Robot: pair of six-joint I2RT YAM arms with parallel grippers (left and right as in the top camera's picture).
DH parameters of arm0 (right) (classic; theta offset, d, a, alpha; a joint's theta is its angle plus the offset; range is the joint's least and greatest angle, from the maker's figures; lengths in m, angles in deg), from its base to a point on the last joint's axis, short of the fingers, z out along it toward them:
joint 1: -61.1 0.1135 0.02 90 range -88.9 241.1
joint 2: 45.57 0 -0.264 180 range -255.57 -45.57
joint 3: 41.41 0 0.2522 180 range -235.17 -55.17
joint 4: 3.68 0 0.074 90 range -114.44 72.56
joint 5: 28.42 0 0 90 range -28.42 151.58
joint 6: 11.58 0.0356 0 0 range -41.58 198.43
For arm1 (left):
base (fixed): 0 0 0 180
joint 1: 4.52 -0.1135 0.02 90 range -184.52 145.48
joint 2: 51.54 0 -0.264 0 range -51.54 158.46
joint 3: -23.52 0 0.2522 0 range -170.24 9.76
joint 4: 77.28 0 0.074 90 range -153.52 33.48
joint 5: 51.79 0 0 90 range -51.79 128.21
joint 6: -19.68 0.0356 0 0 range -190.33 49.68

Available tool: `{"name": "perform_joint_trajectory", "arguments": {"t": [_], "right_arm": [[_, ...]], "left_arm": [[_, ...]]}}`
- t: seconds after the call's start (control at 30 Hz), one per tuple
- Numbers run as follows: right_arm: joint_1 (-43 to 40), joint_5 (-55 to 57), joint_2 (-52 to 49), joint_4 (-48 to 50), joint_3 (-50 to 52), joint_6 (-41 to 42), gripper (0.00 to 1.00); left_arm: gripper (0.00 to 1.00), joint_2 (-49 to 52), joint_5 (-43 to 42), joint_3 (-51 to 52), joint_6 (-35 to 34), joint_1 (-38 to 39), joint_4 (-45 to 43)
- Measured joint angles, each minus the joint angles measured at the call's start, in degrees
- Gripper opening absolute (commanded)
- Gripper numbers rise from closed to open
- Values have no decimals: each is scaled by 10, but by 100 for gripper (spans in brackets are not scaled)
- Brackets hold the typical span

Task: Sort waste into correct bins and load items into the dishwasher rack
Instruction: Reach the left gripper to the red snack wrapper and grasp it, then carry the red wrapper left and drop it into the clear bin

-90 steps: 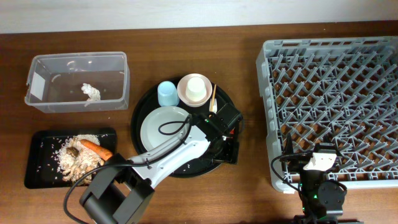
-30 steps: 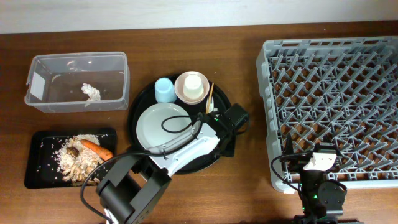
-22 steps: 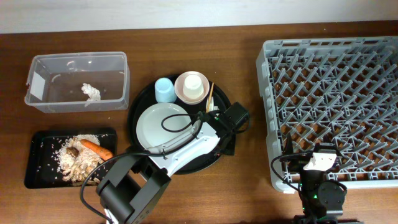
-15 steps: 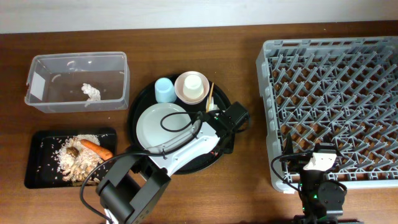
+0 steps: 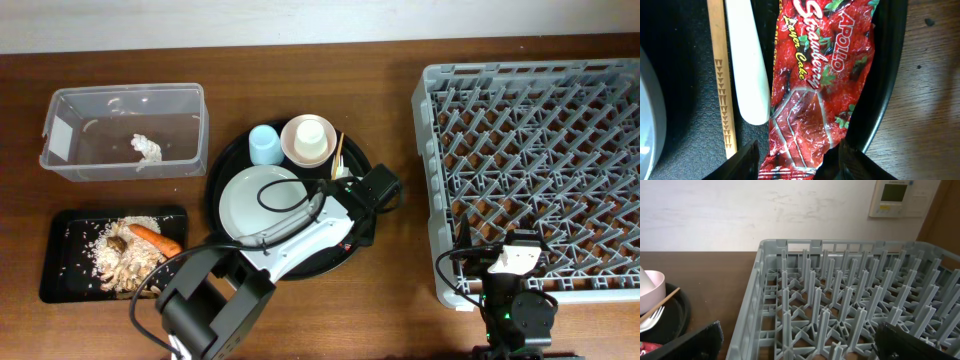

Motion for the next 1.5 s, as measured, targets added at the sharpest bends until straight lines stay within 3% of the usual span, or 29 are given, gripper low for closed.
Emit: {"name": "perform_joint_trajectory", "arguments": {"t": [0.27, 0.43, 0.83, 1.1, 1.33, 1.5], "right_arm": [[0, 0, 0, 0, 0, 0, 99], [0, 0, 0, 0, 0, 0, 99], [0, 0, 0, 0, 0, 0, 99], [0, 0, 0, 0, 0, 0, 99], [0, 0, 0, 0, 0, 0, 99], [0, 0, 0, 0, 0, 0, 99]], "left_arm": [[50, 14, 0, 0, -4, -1, -5], [45, 32, -2, 0, -8, -1, -8], [1, 33, -2, -7, -10, -1, -4], [1, 16, -2, -9, -10, -1, 9], [1, -72, -1, -11, -10, -7, 11], [1, -160, 44, -12, -10, -103, 2]]}}
